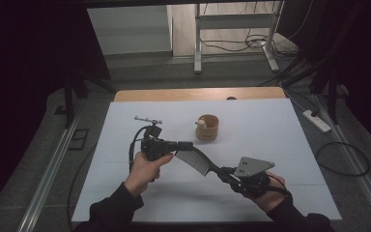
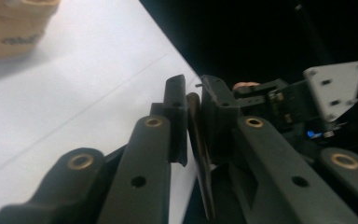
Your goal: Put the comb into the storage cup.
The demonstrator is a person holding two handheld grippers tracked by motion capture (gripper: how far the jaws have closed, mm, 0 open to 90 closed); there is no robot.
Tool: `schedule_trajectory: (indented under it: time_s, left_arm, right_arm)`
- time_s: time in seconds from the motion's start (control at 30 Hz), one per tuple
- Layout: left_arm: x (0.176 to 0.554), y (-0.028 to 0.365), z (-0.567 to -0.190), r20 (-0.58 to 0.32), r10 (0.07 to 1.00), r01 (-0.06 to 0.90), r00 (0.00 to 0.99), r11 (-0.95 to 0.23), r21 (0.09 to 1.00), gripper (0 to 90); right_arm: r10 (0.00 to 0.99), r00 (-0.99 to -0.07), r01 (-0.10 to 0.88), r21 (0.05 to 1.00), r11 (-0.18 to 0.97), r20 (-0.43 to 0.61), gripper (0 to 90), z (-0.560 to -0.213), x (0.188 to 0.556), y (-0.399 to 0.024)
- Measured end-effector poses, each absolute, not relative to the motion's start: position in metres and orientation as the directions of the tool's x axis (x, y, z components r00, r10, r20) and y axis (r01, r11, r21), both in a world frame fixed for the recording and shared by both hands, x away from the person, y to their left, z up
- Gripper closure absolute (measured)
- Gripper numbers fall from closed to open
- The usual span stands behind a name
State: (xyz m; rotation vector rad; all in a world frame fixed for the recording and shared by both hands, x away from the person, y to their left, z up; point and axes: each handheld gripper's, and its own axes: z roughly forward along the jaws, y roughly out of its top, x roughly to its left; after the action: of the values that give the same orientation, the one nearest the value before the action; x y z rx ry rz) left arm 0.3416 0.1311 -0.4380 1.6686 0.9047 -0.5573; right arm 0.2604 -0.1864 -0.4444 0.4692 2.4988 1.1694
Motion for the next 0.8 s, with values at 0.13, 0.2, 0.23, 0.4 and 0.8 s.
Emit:
schedule_trajectory:
  time_s: [0.13, 0.2, 0.23, 0.4, 0.8]
  left_arm:
    - [0.3415, 0.1308, -0.4395, -0.771, 0.268, 0.813, 0.577, -0.096, 0.575, 83.6]
    - [0.3411, 0.1311, -0.4392, -0.776, 0.258, 0.814, 0.575, -0.091, 0.573, 83.8]
    - [0.3411, 0.1311, -0.4392, -0.776, 0.258, 0.814, 0.575, -0.091, 0.573, 83.8]
    - [0.3395, 0.1297, -0.4371, -0.772, 0.251, 0.809, 0.583, -0.091, 0.581, 84.0]
    - [0.3379, 0.1289, -0.4325, -0.750, 0.259, 0.788, 0.609, -0.092, 0.608, 84.1]
  right_arm:
    - [0.428, -0.884, 0.137, 0.771, 0.621, -0.187, 72.1, -0.4469, 0.2607, -0.1849]
    - [0.428, -0.884, 0.136, 0.771, 0.622, -0.189, 72.0, -0.4470, 0.2611, -0.1849]
    - [0.428, -0.884, 0.136, 0.771, 0.622, -0.189, 72.0, -0.4470, 0.2611, -0.1849]
    - [0.425, -0.886, 0.139, 0.769, 0.624, -0.185, 71.1, -0.4476, 0.2620, -0.1848]
    - [0.450, -0.877, 0.162, 0.780, 0.604, -0.167, 61.0, -0.4459, 0.2647, -0.1872]
